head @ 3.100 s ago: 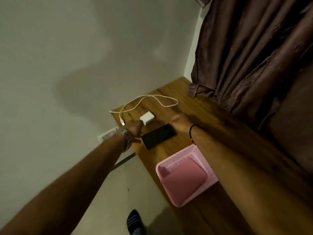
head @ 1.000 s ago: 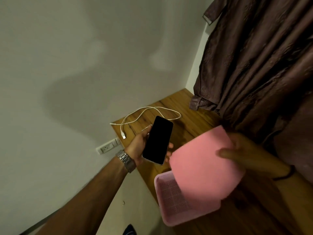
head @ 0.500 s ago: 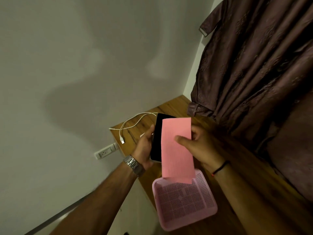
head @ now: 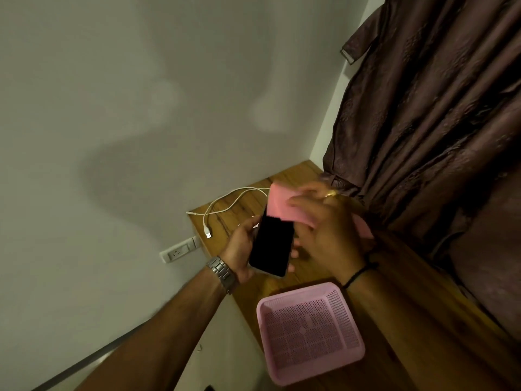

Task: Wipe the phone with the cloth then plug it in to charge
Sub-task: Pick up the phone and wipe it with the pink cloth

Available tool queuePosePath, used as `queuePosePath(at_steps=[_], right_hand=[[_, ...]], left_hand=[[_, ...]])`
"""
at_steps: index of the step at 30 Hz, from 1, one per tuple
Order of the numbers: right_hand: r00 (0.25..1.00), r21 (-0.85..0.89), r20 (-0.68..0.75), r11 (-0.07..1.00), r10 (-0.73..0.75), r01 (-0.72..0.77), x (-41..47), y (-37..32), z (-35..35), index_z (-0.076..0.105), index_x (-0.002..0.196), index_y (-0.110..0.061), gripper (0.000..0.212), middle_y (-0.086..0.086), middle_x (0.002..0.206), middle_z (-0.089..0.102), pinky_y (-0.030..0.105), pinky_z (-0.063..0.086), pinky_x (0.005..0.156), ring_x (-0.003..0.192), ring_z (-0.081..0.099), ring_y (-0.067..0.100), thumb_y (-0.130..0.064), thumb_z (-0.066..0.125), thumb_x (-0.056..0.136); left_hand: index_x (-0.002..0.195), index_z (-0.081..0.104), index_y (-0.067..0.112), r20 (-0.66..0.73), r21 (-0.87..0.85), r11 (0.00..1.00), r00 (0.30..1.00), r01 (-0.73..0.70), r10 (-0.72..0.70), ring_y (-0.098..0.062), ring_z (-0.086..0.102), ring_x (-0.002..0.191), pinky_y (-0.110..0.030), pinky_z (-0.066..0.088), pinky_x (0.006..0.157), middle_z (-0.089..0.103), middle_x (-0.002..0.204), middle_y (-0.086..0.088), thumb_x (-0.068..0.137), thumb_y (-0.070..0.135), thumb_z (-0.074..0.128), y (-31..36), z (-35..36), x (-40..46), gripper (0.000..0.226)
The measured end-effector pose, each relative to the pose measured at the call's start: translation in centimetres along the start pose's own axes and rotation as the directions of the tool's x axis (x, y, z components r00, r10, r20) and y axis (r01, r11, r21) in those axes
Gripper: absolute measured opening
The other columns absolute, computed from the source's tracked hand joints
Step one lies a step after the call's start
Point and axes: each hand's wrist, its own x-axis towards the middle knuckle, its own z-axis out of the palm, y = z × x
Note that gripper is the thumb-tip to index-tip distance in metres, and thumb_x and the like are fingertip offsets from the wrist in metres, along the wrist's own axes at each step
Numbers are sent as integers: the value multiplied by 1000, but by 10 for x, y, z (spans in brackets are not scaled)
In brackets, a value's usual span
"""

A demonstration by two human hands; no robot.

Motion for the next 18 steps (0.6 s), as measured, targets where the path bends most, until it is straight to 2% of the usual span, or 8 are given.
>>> queuePosePath(at_steps=[3, 6, 9, 10, 12, 15, 16, 18], right_hand=[[919, -142, 379, 974, -111, 176, -13, -4, 19, 62, 139, -22, 55, 2, 162, 42, 48, 35, 117, 151, 35, 25, -16, 71, 84], [863, -109, 450, 945, -228, 307, -30, -3, 29, 44, 154, -23, 72, -1, 163, 38, 46, 27, 124, 154, 30, 18, -14, 69, 88], [737, -75, 549, 855, -394, 513, -34, 8, 23, 47, 152, -23, 65, 1, 160, 43, 40, 29, 125, 151, 36, 17, -14, 63, 89], [748, -63, 536, 865, -391, 497, -27, 16, 17, 52, 149, -20, 62, 4, 157, 47, 41, 31, 124, 148, 41, 20, -16, 66, 88], [867, -59, 438, 955, -237, 291, -9, 34, 3, 59, 143, -12, 58, 11, 153, 51, 44, 33, 123, 146, 45, 28, -4, 62, 86], [936, -53, 349, 997, -37, 59, -3, 32, 6, 54, 147, -12, 69, 9, 158, 45, 39, 28, 125, 150, 38, 26, 14, 54, 83], [932, -55, 357, 994, -66, 92, -12, 25, 14, 51, 149, -13, 69, 8, 159, 44, 40, 29, 126, 150, 38, 24, 9, 60, 84], [857, -55, 435, 942, -276, 331, -37, 9, 24, 48, 151, -18, 71, 5, 159, 45, 37, 26, 125, 149, 40, 21, -9, 68, 84]], left_hand=[[118, 69, 7, -64, -4, 1000, 998, -12, 12, -35, 72, 87, -47, 59, 78, 71, 98, -20, 99, 51, 44, 2, 6, 1, 54], [118, 63, 9, -93, 31, 1000, 996, -3, 5, -27, 65, 79, -36, 52, 72, 66, 90, -12, 94, 49, 51, 8, 2, 3, 49], [129, 66, 6, -38, 45, 998, 999, 37, -35, -33, 68, 87, -39, 55, 78, 69, 102, -17, 99, 52, 46, 10, -7, 4, 59], [136, 63, 8, 1, 37, 998, 999, 41, -41, -38, 68, 94, -45, 56, 82, 69, 109, -21, 100, 51, 44, 10, -8, 3, 59], [143, 59, 16, 119, 34, 996, 989, 84, -88, -45, 63, 107, -56, 52, 87, 66, 123, -27, 103, 49, 35, 7, -8, 0, 57], [139, 64, 14, 153, 67, 992, 981, 109, -118, -42, 62, 111, -57, 50, 90, 64, 127, -28, 104, 49, 29, 9, -4, 0, 60], [131, 69, 11, 115, 82, 991, 987, 103, -112, -41, 66, 105, -55, 53, 87, 69, 118, -25, 103, 48, 34, 11, -2, 2, 58], [117, 72, 6, 6, 132, 988, 996, 85, -86, -35, 71, 85, -44, 56, 77, 73, 93, -17, 96, 47, 48, 16, -2, 4, 52]])
